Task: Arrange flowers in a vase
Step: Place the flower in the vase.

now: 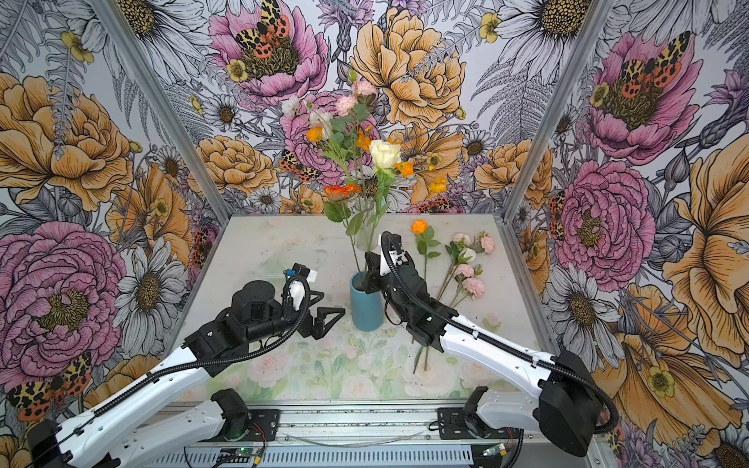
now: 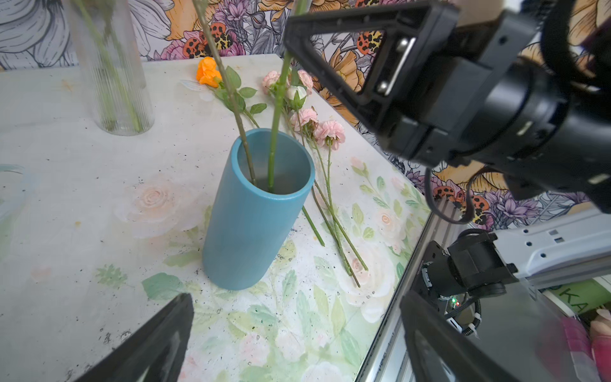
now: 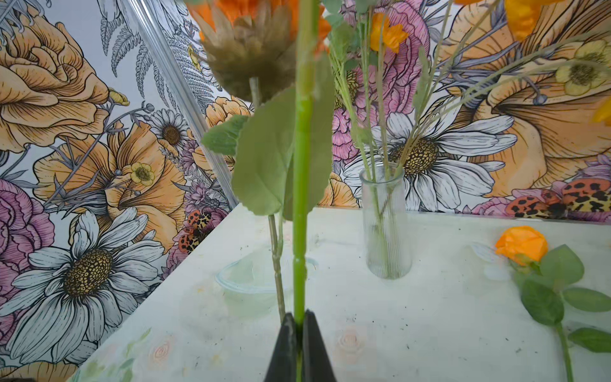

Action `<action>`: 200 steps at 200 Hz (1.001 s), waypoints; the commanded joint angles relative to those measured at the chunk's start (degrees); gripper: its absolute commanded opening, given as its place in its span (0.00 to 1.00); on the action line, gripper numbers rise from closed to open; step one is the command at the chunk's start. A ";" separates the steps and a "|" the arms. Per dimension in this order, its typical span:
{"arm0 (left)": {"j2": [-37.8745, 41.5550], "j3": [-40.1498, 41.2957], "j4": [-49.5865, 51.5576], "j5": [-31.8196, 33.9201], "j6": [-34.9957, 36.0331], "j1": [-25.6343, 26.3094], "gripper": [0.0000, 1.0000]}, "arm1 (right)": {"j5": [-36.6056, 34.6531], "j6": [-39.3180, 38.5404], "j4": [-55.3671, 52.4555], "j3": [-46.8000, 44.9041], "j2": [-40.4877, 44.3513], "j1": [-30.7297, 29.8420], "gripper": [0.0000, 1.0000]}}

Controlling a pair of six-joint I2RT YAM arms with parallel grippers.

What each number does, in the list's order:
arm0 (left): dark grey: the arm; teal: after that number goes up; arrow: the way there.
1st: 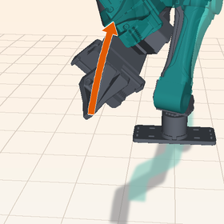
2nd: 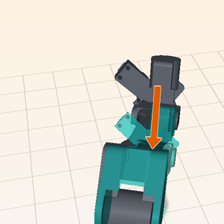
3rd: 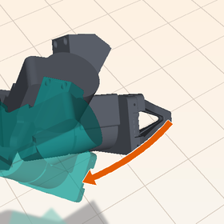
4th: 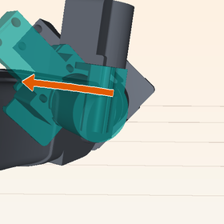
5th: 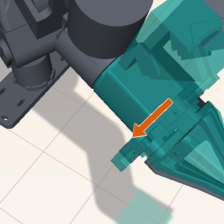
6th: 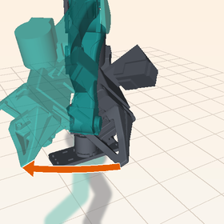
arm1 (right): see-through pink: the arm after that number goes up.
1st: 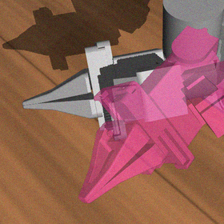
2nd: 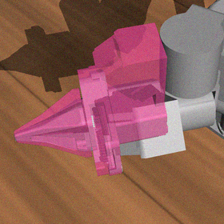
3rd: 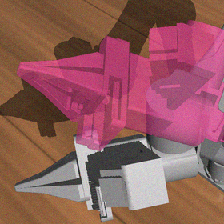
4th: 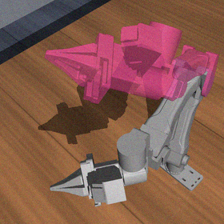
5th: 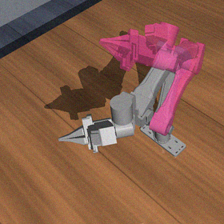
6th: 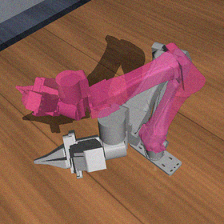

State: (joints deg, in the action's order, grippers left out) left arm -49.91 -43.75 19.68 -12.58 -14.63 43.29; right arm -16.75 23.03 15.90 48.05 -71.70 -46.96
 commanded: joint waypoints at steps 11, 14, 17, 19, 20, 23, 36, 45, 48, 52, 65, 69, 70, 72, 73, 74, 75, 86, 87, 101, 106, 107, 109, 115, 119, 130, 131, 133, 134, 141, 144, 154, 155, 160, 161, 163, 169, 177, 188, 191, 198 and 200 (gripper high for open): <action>-1.20 -1.21 -1.84 -1.71 1.62 1.01 0.99 | 1.08 0.48 8.55 0.05 -2.70 -0.50 0.00; -1.24 -1.25 -1.84 -1.69 1.65 1.03 0.99 | 0.98 0.46 8.66 -0.02 -2.86 -0.50 0.00; -1.31 -1.32 -1.84 -1.62 1.70 1.01 0.99 | 0.92 0.44 8.78 -0.10 -3.10 -0.66 0.00; -1.32 -1.40 -1.88 -1.58 1.73 1.01 0.99 | 0.82 0.48 8.86 -0.14 -3.20 -0.65 0.00; -1.33 -1.37 -1.86 -1.53 1.77 1.05 0.99 | 0.74 0.51 8.87 -0.19 -3.28 -0.66 0.00; -1.40 -1.45 -1.84 -1.37 1.76 1.01 0.99 | 0.58 0.64 8.96 -0.31 -3.39 -0.64 0.00; -1.46 -1.68 -1.81 -1.03 1.63 1.03 0.99 | 0.45 0.59 9.27 -0.60 -3.53 -0.77 0.09; -1.43 -1.84 -1.83 -0.99 1.60 1.03 0.98 | -0.16 0.80 8.79 -0.64 -3.45 -0.77 0.13; -1.42 -1.92 -1.82 -0.98 1.65 1.09 0.99 | -0.39 0.82 8.55 -0.54 -3.42 -0.77 0.15; -1.37 -1.99 -1.78 -0.99 1.63 1.09 0.99 | -0.38 0.73 8.21 -0.44 -3.38 -0.79 0.18; -1.20 -2.14 -1.75 -0.93 1.70 1.08 0.99 | -0.25 0.37 6.42 0.14 -2.89 -0.77 0.24; -1.16 -2.28 -1.68 -0.89 1.63 1.04 0.99 | -0.21 0.31 5.93 0.39 -2.76 -0.77 0.27; -1.16 -2.29 -1.67 -0.97 1.63 1.07 0.99 | -0.12 0.24 5.82 0.43 -2.75 -0.77 0.28; -1.15 -2.44 -1.62 -0.96 1.69 1.09 0.99 | -0.01 0.17 5.57 0.56 -2.59 -0.83 0.29; -1.15 -2.46 -1.64 -1.00 1.66 1.09 0.99 | 0.06 0.09 5.51 0.60 -2.49 -0.84 0.30; -1.15 -2.52 -1.61 -0.98 1.69 1.10 0.99 | 0.10 0.04 5.44 0.66 -2.48 -0.85 0.31; -1.15 -2.50 -1.59 -1.01 1.74 1.10 0.98 | 0.12 -0.02 5.27 0.70 -2.44 -0.85 0.31; -1.10 -2.79 -1.49 -1.05 1.82 1.01 0.99 | 0.12 -0.24 3.67 1.22 -1.65 -0.88 0.37; -1.13 -2.81 -1.53 -1.09 1.86 1.01 0.99 | 0.13 -0.25 3.60 1.28 -1.58 -0.91 0.38; -1.07 -3.18 -1.58 -1.03 1.89 1.17 0.99 | 0.19 -0.61 1.22 1.57 0.00 -1.11 0.46; -1.00 -3.28 -1.58 -0.88 2.01 1.35 0.99 | 0.12 -0.61 0.07 1.73 0.46 -1.19 0.46; -1.03 -3.32 -1.58 -0.83 1.99 1.36 0.99 | 0.04 -0.61 -0.18 1.75 0.61 -1.20 0.46; -0.99 -3.35 -1.62 -0.77 2.14 1.43 0.99 | -0.04 -0.61 -0.72 1.77 0.89 -1.20 0.46; -0.98 -3.54 -1.66 -0.48 2.40 1.73 0.99 | 0.02 -0.57 -2.28 2.06 1.80 -1.21 0.47; -1.06 -3.69 -1.71 -0.20 2.68 1.94 0.99 | 0.05 -0.52 -3.99 2.30 2.41 -1.21 0.47; -1.15 -4.10 -1.92 0.40 3.36 2.45 0.99 | 0.14 -0.38 -8.53 3.26 4.21 -1.20 0.50; -1.20 -4.17 -1.97 0.47 3.50 2.52 0.99 | 0.14 -0.41 -9.05 3.36 4.34 -1.20 0.50; -1.27 -4.27 -2.00 0.56 3.68 2.57 0.99 | 0.14 -0.37 -9.93 3.49 4.85 -1.20 0.50; -1.30 -4.34 -2.01 0.64 3.79 2.54 0.99 | 0.14 -0.36 -10.45 3.69 5.05 -1.20 0.50; -1.62 -4.74 -2.18 0.93 4.29 2.80 0.99 | -0.03 -0.21 -13.46 4.46 6.61 -1.20 0.51; -1.78 -4.98 -2.27 1.01 4.49 2.85 0.99 | -0.30 0.01 -15.21 4.71 7.23 -1.20 0.51; -2.49 -5.68 -2.35 1.28 5.64 3.24 0.99 | -1.60 0.88 -19.67 5.41 9.61 -1.20 0.52; -2.52 -5.75 -2.36 1.30 5.74 3.22 0.99 | -1.83 1.06 -20.25 5.44 9.85 -1.20 0.52; -3.00 -6.14 -2.30 1.63 6.42 3.44 0.99 | -3.15 2.04 -23.01 5.61 10.95 -1.20 0.53; -3.09 -6.20 -2.29 1.70 6.62 3.45 0.99 | -3.48 2.34 -23.63 5.67 11.18 -1.16 0.53; -3.26 -6.42 -2.24 1.91 6.81 3.58 0.99 | -4.13 2.94 -24.86 5.79 11.51 -1.13 0.53; -3.78 -6.80 -1.96 2.59 7.56 3.75 0.99 | -5.41 4.87 -28.06 6.16 12.31 -0.38 0.53; -4.34 -7.29 -1.46 3.56 8.49 4.05 0.99 | -5.37 7.42 -32.39 6.19 13.09 1.10 0.53; -4.58 -7.49 -1.36 4.73 9.44 4.59 0.99 | -3.37 10.04 -36.17 5.35 13.13 4.61 0.54; -4.58 -7.49 -1.40 4.83 9.63 4.72 0.99 | -2.65 10.39 -36.55 4.86 13.02 5.44 0.54; -4.58 -7.69 -1.40 4.84 10.24 5.07 0.99 | -1.36 11.22 -36.79 3.54 12.32 7.76 0.54; -4.58 -7.76 -1.40 4.84 10.42 5.30 0.99 | -0.89 11.48 -36.86 3.10 12.08 8.49 0.54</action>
State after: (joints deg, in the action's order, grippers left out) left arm -54.43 -49.78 19.05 -10.59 -8.05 47.33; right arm -18.61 28.34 -8.93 53.10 -58.28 -44.66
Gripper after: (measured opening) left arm 0.986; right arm 0.539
